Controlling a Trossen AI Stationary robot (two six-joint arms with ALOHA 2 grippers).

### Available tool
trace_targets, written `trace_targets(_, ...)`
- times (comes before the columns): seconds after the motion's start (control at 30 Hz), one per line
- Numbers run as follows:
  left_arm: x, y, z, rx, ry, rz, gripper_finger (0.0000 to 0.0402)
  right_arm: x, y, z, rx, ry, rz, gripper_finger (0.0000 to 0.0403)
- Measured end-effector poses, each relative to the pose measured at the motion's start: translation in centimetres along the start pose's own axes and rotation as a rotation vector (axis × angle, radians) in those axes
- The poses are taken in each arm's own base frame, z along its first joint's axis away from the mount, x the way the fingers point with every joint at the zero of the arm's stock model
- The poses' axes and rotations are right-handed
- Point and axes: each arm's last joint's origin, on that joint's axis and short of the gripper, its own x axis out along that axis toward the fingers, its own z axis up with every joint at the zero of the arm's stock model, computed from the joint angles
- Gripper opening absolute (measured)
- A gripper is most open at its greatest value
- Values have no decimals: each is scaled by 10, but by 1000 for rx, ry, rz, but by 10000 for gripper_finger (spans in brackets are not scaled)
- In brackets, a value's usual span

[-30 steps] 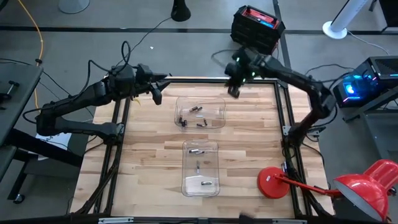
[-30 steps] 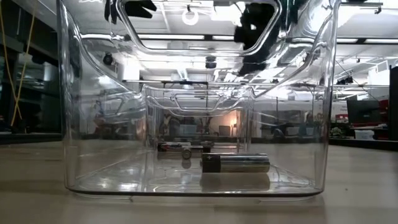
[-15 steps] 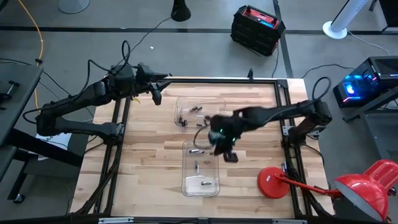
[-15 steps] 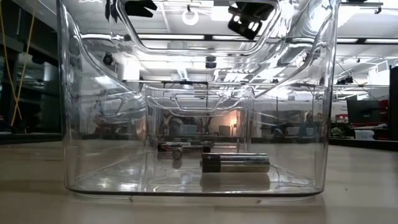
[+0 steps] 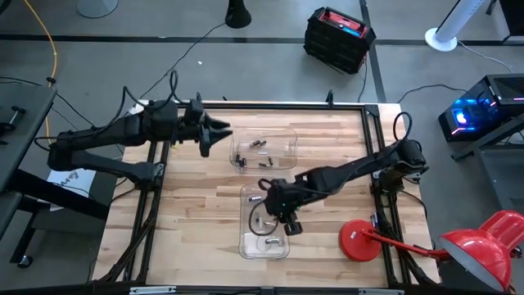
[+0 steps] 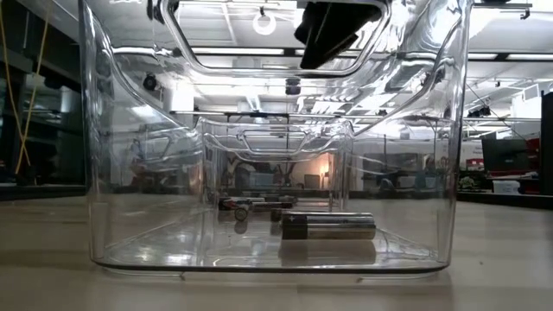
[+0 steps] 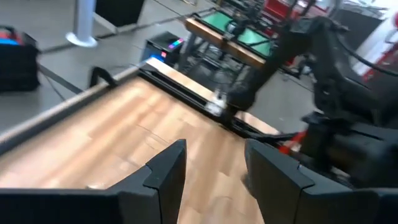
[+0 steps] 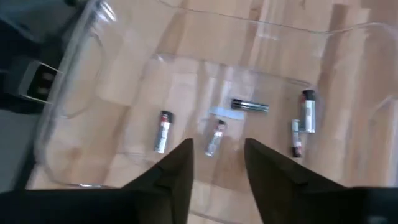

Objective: Sort batteries
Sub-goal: Adjust the silver batteries on the table

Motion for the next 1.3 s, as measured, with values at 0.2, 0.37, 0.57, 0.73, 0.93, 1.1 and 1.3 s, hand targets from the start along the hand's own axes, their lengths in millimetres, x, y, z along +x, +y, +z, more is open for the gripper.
trace_targets(0.2,-6,-31,-19,-44,42,-27,159,-5,19,-20,-21,196,2,177)
trace_targets(0.37,-14,-46,-30,-2,14,52,159,-18,39,-47,48,464,-56,169)
trace_targets(0.57,-17,-51,-32,-5,-16,85,159,-36,76,-80,163,583,-205,147)
trace_targets(0.73,-16,-51,-32,40,-17,85,159,-42,90,-148,419,823,-138,117)
trace_targets(0.93,-16,-51,-29,103,-37,81,159,-76,81,-183,673,906,-194,13)
trace_targets(1.1,-14,-47,-27,142,-47,98,159,-82,69,-209,809,1080,-100,2)
trace_targets(1.3,-13,-45,-25,149,-47,113,158,-47,58,-231,917,1047,76,1)
